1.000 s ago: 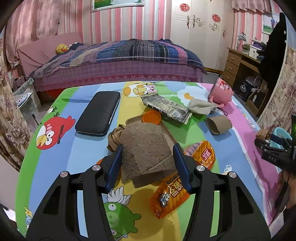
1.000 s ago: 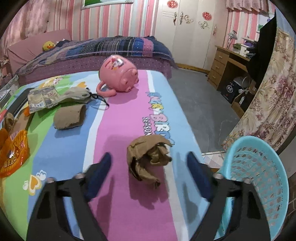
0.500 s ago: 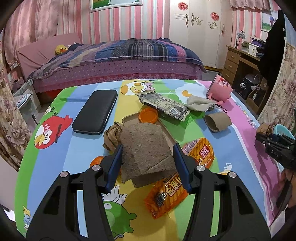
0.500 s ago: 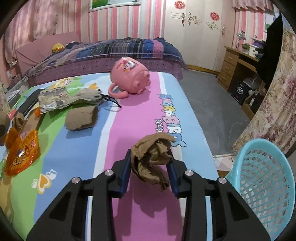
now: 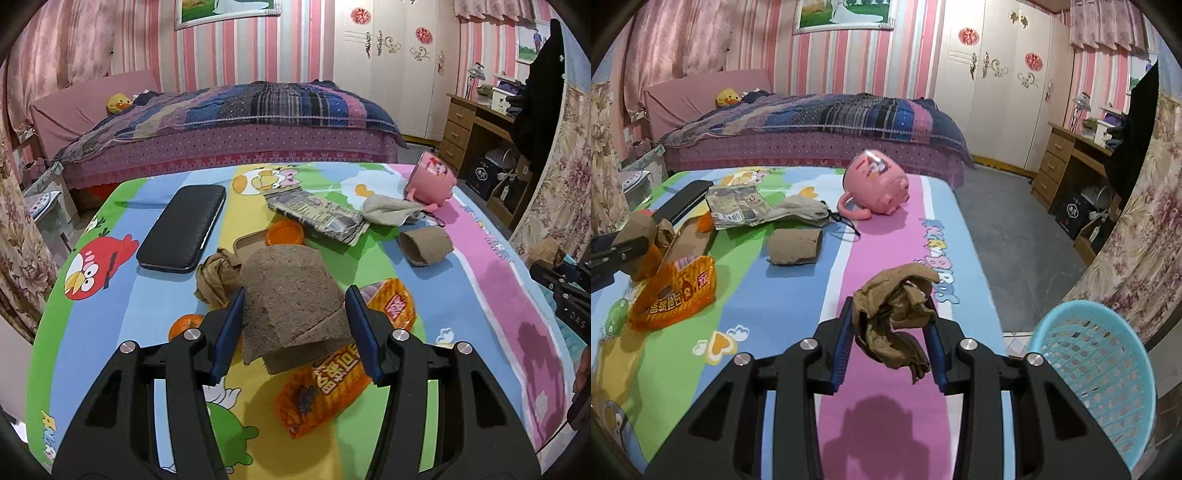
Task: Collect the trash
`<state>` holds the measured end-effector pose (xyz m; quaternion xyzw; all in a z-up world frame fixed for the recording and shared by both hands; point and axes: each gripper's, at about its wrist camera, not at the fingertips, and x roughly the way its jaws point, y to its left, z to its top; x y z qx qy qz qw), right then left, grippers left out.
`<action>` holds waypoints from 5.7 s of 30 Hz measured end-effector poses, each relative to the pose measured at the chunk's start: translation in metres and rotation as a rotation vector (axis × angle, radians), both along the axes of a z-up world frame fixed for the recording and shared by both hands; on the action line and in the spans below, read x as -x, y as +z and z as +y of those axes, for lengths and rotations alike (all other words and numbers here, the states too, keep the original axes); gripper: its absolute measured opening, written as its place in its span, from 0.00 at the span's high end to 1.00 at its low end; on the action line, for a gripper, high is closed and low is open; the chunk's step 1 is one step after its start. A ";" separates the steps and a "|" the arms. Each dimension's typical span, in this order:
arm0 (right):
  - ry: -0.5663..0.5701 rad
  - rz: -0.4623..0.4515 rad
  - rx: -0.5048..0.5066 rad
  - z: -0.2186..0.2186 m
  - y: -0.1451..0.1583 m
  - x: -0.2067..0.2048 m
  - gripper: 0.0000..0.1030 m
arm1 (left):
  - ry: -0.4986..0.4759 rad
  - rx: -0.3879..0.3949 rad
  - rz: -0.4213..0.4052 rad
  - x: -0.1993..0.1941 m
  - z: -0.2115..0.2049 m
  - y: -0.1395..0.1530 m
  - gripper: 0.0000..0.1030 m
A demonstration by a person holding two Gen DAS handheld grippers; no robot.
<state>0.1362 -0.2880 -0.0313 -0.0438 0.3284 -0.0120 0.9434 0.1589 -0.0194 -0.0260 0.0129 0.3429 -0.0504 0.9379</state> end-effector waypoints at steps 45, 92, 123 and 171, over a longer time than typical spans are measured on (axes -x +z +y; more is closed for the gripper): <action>-0.505 -0.131 -0.102 -0.237 0.022 0.133 0.65 | -0.511 0.032 -0.068 0.058 -0.309 0.007 0.48; -0.481 -0.178 -0.097 -0.205 0.028 0.113 0.10 | -0.325 -0.023 -0.146 0.052 -0.217 0.027 0.06; -0.029 -0.059 -0.104 0.050 0.006 -0.006 0.10 | 0.103 -0.052 0.055 -0.005 0.085 -0.023 0.06; 0.215 0.125 -0.099 0.150 -0.038 -0.045 0.24 | 0.153 0.028 0.064 -0.006 0.121 -0.014 0.70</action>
